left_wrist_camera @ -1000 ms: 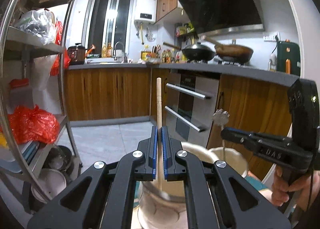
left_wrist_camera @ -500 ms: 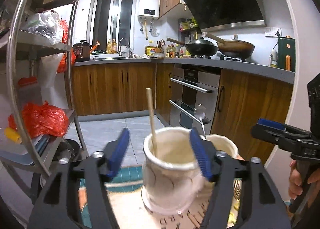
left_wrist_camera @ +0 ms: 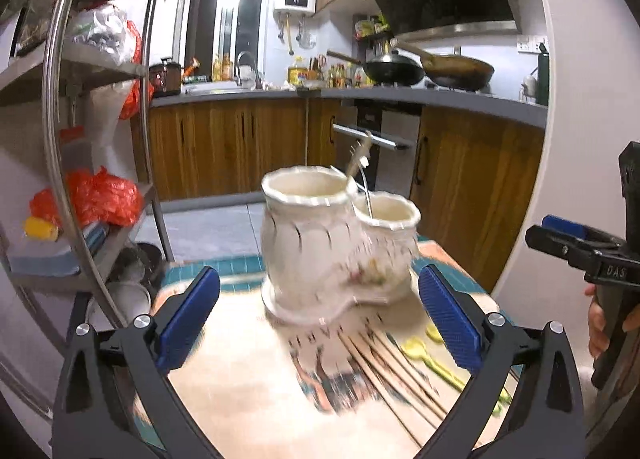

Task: Organize utensils
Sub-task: 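Open the left tool over the tall pot while the right tool drops the spoon into the short pot, then grasp another wooden chopstick with the left tool while the right tool grasps a silver fork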

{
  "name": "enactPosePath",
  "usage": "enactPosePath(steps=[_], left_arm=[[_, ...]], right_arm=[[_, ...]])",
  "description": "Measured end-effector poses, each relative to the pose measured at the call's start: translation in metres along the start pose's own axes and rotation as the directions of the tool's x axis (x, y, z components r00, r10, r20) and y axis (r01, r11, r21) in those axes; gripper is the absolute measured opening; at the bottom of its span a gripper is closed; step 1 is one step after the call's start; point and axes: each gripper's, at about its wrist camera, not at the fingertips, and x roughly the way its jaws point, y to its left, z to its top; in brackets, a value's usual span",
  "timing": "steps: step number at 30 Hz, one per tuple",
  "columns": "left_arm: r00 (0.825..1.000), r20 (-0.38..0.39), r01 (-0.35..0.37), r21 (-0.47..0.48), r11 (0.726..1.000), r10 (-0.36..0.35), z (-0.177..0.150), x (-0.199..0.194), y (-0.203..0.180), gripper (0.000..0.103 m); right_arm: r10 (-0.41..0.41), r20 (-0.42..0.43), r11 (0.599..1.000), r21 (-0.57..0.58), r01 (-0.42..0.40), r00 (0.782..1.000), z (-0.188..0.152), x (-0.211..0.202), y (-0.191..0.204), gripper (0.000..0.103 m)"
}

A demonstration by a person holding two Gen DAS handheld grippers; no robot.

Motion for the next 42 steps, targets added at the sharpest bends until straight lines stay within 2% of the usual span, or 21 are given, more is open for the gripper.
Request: enactPosePath(steps=[6, 9, 13, 23, 25, 29, 31, 33, 38, 40, 41, 42], left_arm=[[0.995, -0.101, 0.005, 0.007, 1.0, -0.004, -0.031, 0.004, -0.012, 0.098], [0.986, -0.165, 0.009, 0.019, 1.0, -0.006, -0.046, 0.01, -0.018, 0.098], [0.98, -0.198, 0.001, 0.057, 0.998, 0.011, -0.059, 0.013, -0.026, 0.098], [0.943, -0.33, -0.008, 0.092, 0.996, 0.038, -0.079, 0.035, -0.033, 0.096], [0.935, -0.354, 0.016, 0.097, 0.995, 0.019, -0.082, 0.037, -0.035, 0.086], [0.921, -0.39, 0.038, 0.115, 0.993, 0.01, -0.087, 0.042, -0.042, 0.074], [0.918, -0.397, 0.044, 0.117, 0.992, 0.006, -0.087, 0.042, -0.043, 0.07], [0.915, -0.402, 0.046, 0.119, 0.992, 0.006, -0.087, 0.043, -0.044, 0.063], [0.904, -0.427, 0.059, 0.112, 0.992, -0.005, -0.088, 0.046, -0.044, 0.047], [0.9, -0.436, 0.08, 0.111, 0.991, -0.024, -0.088, 0.046, -0.044, 0.028], [0.897, -0.441, 0.093, 0.112, 0.989, -0.035, -0.087, 0.046, -0.044, 0.024], [0.894, -0.447, 0.1, 0.116, 0.988, -0.037, -0.086, 0.045, -0.045, 0.014]], right_arm=[[-0.029, -0.049, 0.999, -0.039, 0.027, 0.998, -0.016, -0.012, -0.003, 0.097], [-0.038, -0.084, 0.998, -0.055, 0.033, 0.996, -0.026, -0.015, -0.005, 0.097], [-0.053, -0.129, 0.996, -0.083, 0.042, 0.99, -0.037, -0.014, -0.006, 0.097], [-0.095, -0.29, 0.978, -0.204, 0.036, 0.952, -0.072, 0.004, -0.001, 0.097], [-0.094, -0.319, 0.978, -0.207, 0.028, 0.943, -0.077, 0.009, -0.002, 0.097], [-0.07, -0.366, 0.983, -0.184, 0.001, 0.928, -0.082, 0.018, -0.004, 0.095], [-0.056, -0.379, 0.982, -0.188, -0.017, 0.924, -0.083, 0.02, -0.001, 0.089], [-0.052, -0.397, 0.981, -0.192, -0.027, 0.916, -0.084, 0.022, 0.001, 0.076], [-0.012, -0.439, 0.984, -0.166, -0.068, 0.899, -0.087, 0.029, 0.005, 0.054], [0.0, -0.454, 0.983, -0.162, -0.082, 0.891, -0.089, 0.031, 0.006, 0.043], [0.007, -0.464, 0.984, -0.154, -0.088, 0.886, -0.09, 0.033, 0.006, 0.034], [0.015, -0.472, 0.985, -0.143, -0.093, 0.881, -0.091, 0.035, 0.005, 0.028]])
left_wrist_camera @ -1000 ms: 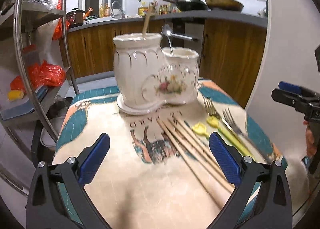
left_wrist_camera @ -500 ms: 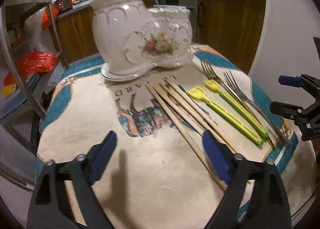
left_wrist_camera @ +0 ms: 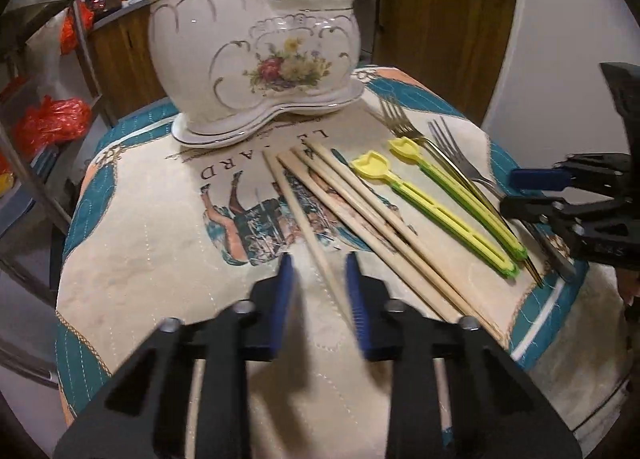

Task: Organize utensils
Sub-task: 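Grasp another wooden chopstick with the left tool while the right tool grasps a silver fork, then lift and lower the chopstick into the tall pot while the right tool lowers the fork into the short pot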

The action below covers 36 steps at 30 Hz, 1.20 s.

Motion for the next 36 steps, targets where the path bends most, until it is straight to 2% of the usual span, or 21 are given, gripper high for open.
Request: enactPosePath(steps=[1, 3, 5, 11, 15, 22, 24, 30, 36], left_arm=[[1.0, -0.007, -0.002, 0.008, 1.0, 0.002, 0.001, 0.0, 0.0, 0.011], [1.0, -0.016, -0.004, 0.018, 1.0, 0.004, 0.0, -0.002, 0.003, 0.008], [1.0, -0.021, -0.014, 0.018, 1.0, 0.014, -0.001, -0.002, 0.007, 0.006], [0.997, -0.048, -0.053, 0.028, 0.998, 0.054, -0.002, -0.004, 0.026, 0.006], [0.997, -0.069, -0.03, 0.02, 0.999, 0.032, 0.004, -0.002, 0.03, 0.007], [0.997, -0.082, -0.005, 0.019, 1.0, 0.007, 0.015, 0.01, 0.028, 0.008], [0.997, -0.081, 0.005, 0.013, 1.0, -0.003, 0.016, 0.011, 0.03, 0.008], [0.998, -0.064, 0.016, 0.016, 1.0, -0.015, 0.017, 0.012, 0.034, 0.006], [1.0, 0.027, 0.007, 0.022, 1.0, -0.008, 0.013, -0.006, 0.04, 0.006]], right_arm=[[-0.002, 0.005, 1.0, 0.0, 0.002, 1.0, 0.0, 0.0, 0.0, 0.026], [0.013, 0.004, 1.0, 0.009, -0.013, 1.0, 0.0, 0.0, -0.003, 0.011], [0.011, 0.002, 1.0, 0.014, -0.011, 1.0, 0.002, 0.0, -0.005, 0.008], [-0.031, -0.012, 1.0, 0.002, 0.031, 0.999, 0.006, 0.003, -0.007, 0.007], [-0.031, -0.044, 0.999, -0.018, 0.03, 0.999, 0.013, 0.007, -0.006, 0.013], [0.007, -0.059, 1.0, 0.007, -0.007, 0.998, 0.018, 0.012, -0.012, 0.012], [0.016, -0.05, 1.0, 0.016, -0.015, 0.999, 0.018, 0.012, -0.015, 0.007], [0.018, -0.006, 0.999, 0.037, -0.018, 1.0, 0.017, 0.01, -0.017, 0.006], [0.036, 0.106, 0.998, 0.044, -0.04, 0.994, 0.021, -0.011, -0.019, 0.006]])
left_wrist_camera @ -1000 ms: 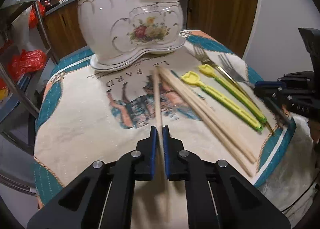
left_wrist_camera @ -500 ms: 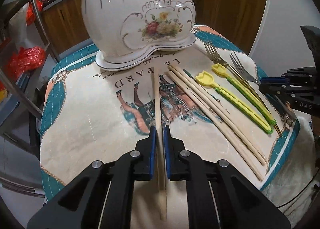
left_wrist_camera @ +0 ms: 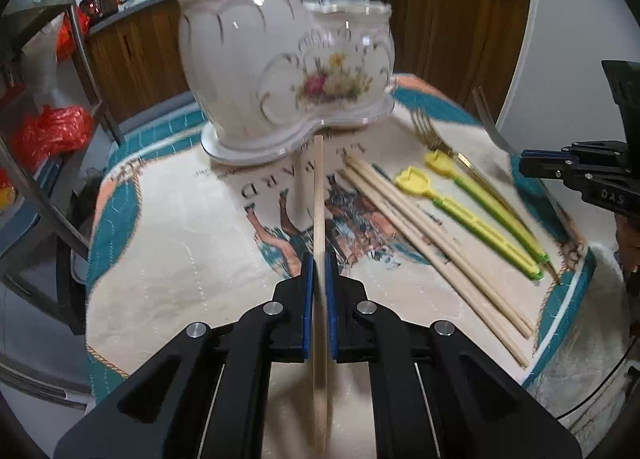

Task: Organize utensils
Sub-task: 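Lift and lower the chopstick into the tall pot while the right tool lowers the fork into the short pot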

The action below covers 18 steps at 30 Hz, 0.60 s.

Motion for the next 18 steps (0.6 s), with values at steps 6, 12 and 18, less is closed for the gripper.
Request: enactPosePath(steps=[6, 12, 18], left_arm=[[0.989, 0.147, 0.009, -0.002, 1.0, -0.009, 0.003, -0.035, 0.012, 0.006], [0.962, 0.273, -0.006, 0.004, 1.0, 0.005, 0.008, -0.067, 0.017, 0.006], [0.908, 0.419, -0.004, 0.005, 1.0, 0.002, 0.009, -0.094, 0.025, 0.006]], right_arm=[[0.009, 0.119, 0.999, -0.031, -0.005, 0.993, 0.013, -0.019, 0.01, 0.006], [0.01, 0.217, 0.997, -0.077, 0.007, 0.976, 0.028, -0.029, 0.023, 0.006], [0.008, 0.289, 0.995, -0.102, 0.022, 0.957, 0.039, -0.034, 0.032, 0.006]])
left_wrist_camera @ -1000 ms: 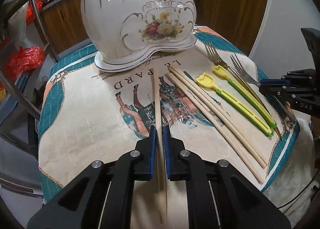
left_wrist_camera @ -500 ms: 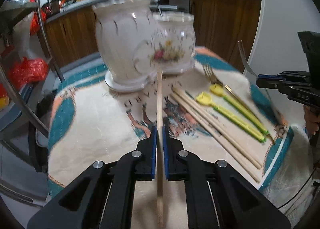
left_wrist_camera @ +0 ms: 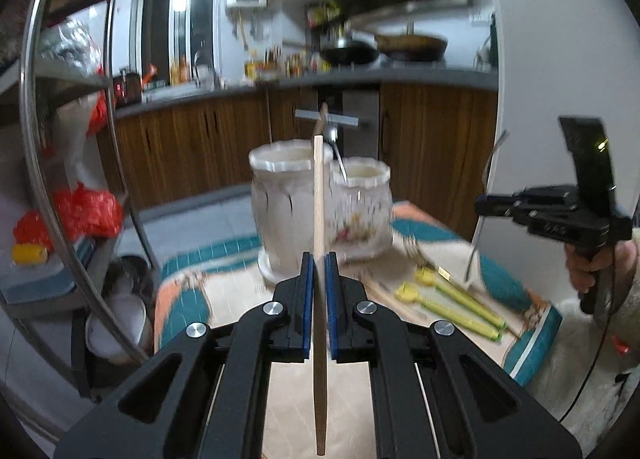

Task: Organize utensils
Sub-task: 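Lift and lower the chopstick into the tall pot while the right tool lowers the fork into the short pot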

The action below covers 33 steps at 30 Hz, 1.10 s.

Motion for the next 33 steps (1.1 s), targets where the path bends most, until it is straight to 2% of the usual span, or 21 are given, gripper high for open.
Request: enactPosePath(steps=[4, 9, 14, 19, 22, 27, 29, 33], left_arm=[[0.996, 0.083, 0.018, -0.028, 0.999, -0.016, 0.018, -0.007, 0.01, 0.006], [0.986, 0.164, 0.043, -0.076, 0.996, -0.03, 0.048, 0.004, 0.029, 0.006], [0.965, 0.257, 0.088, -0.124, 0.988, -0.053, 0.084, 0.03, 0.045, 0.006], [0.945, 0.318, 0.145, -0.19, 0.971, -0.079, 0.114, 0.066, 0.057, 0.006], [0.937, 0.344, 0.134, -0.204, 0.97, -0.058, 0.126, 0.086, 0.057, 0.006], [0.941, 0.337, 0.098, -0.226, 0.969, -0.017, 0.121, 0.118, 0.054, 0.006], [0.942, 0.336, 0.085, -0.257, 0.963, 0.007, 0.114, 0.128, 0.059, 0.006], [0.95, 0.314, 0.098, -0.306, 0.947, 0.003, 0.102, 0.136, 0.072, 0.006]], right_arm=[[0.02, 0.037, 1.0, -0.002, -0.019, 0.999, 0.021, -0.001, 0.001, 0.006], [0.058, 0.078, 0.998, 0.01, -0.059, 0.995, 0.051, 0.002, 0.0, 0.006], [0.066, 0.112, 0.998, 0.003, -0.067, 0.991, 0.08, 0.01, 0.005, 0.006], [0.075, 0.158, 0.997, 0.014, -0.078, 0.985, 0.111, 0.019, 0.004, 0.006], [0.071, 0.185, 0.997, 0.026, -0.077, 0.98, 0.124, 0.025, 0.001, 0.006], [0.041, 0.22, 0.997, 0.054, -0.054, 0.975, 0.13, 0.044, -0.004, 0.006], [0.036, 0.207, 0.996, 0.078, -0.053, 0.978, 0.127, 0.055, -0.006, 0.006], [0.031, 0.177, 0.994, 0.099, -0.049, 0.984, 0.117, 0.073, -0.007, 0.006]])
